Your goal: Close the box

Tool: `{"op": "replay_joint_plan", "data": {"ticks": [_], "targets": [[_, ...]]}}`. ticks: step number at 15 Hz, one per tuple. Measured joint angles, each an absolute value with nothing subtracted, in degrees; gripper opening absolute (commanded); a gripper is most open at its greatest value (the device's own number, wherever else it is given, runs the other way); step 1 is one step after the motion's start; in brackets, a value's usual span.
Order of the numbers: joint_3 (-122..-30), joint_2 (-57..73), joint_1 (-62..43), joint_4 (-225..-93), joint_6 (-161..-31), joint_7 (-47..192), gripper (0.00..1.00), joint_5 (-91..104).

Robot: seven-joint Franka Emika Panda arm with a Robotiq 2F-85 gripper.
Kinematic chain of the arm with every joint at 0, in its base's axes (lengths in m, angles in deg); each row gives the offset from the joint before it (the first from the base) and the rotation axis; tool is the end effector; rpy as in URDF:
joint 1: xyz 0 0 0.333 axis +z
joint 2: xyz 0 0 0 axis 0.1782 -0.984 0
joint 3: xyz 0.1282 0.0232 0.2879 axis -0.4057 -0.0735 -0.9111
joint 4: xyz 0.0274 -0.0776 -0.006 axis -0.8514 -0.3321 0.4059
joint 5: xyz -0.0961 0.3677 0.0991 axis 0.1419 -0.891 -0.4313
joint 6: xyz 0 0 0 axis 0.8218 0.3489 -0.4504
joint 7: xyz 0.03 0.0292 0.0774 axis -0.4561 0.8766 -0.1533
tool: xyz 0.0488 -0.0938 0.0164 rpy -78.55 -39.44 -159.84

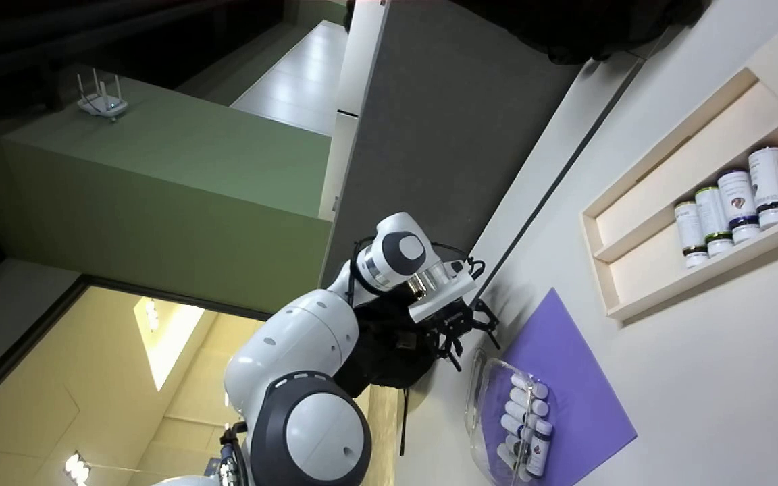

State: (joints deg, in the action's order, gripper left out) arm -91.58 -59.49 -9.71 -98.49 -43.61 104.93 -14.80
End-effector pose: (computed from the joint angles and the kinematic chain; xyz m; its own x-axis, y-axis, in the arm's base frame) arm 0.7184 0.1135 0.0729 0.7856 0.5665 -0.2488 0.2939 -0.6955 -0.6556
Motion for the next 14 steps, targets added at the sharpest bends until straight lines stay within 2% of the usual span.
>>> {"op": "replay_joint_plan", "data": {"ticks": [14], "targets": [[-96.42,-59.62,-12.40,-99.66,-41.71,99.25,1.00,-23.36]]}}
